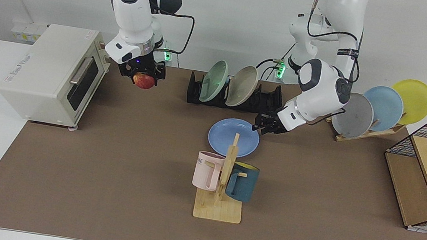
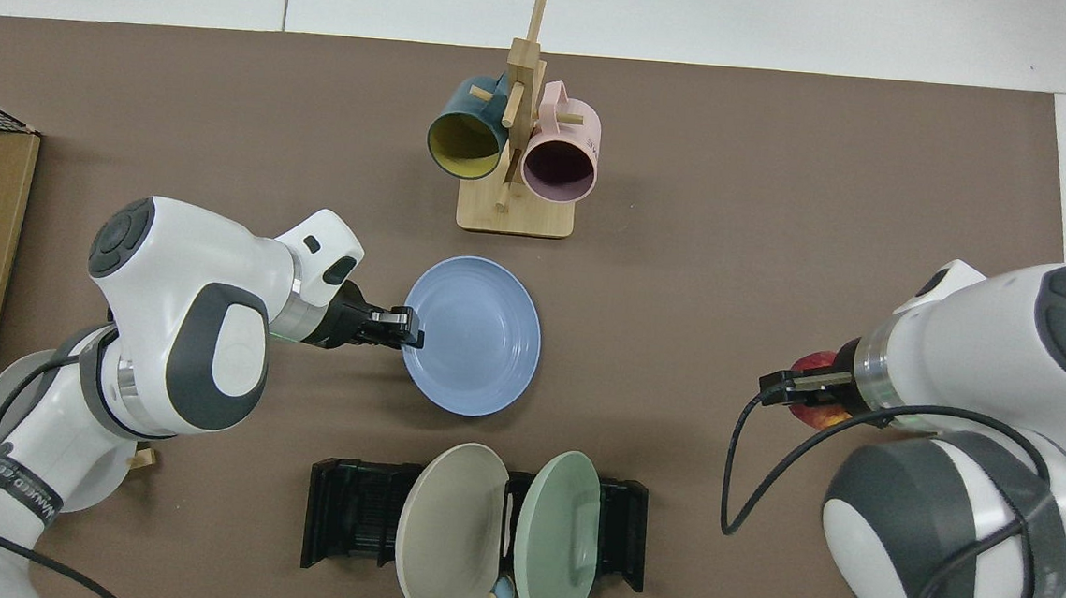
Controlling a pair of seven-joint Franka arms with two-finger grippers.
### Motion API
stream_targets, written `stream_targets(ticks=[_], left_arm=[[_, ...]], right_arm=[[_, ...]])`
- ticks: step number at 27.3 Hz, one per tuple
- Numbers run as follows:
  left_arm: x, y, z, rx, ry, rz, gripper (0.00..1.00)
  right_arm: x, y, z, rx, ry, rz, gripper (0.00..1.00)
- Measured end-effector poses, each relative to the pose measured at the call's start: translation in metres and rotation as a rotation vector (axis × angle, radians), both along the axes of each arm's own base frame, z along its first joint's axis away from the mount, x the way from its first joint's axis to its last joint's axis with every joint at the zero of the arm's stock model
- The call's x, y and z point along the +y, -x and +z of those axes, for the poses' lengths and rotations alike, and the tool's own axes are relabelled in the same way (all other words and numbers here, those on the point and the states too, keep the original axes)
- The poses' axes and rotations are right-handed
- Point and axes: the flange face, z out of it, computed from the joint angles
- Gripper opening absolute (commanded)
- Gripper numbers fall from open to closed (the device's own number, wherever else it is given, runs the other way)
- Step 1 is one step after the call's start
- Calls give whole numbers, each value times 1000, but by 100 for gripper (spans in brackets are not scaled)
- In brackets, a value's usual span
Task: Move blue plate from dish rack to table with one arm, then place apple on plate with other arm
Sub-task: 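Lower the blue plate onto the table with the left gripper, then release the plate and withdraw the left gripper while the right gripper approaches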
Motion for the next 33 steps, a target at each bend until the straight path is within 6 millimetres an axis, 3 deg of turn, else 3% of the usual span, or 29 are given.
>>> stream_targets(ticks=[5, 9, 15, 24, 33], left_arm=[[-2, 1, 0, 11, -2, 17, 56], [-2, -1, 2, 14, -24, 31, 61], [-1, -8, 24, -1, -122, 4, 64], [7, -14, 108, -44, -285, -63, 65], [47, -9, 201, -89, -383, -88, 65]], right_arm=[[2, 1, 0, 1, 0, -5, 0], [17, 5, -1, 1, 0, -22, 0], [39, 10, -5, -8, -1, -38, 0], [70, 8, -26, -47, -10, -78, 0], [119, 9, -41, -68, -27, -124, 0]])
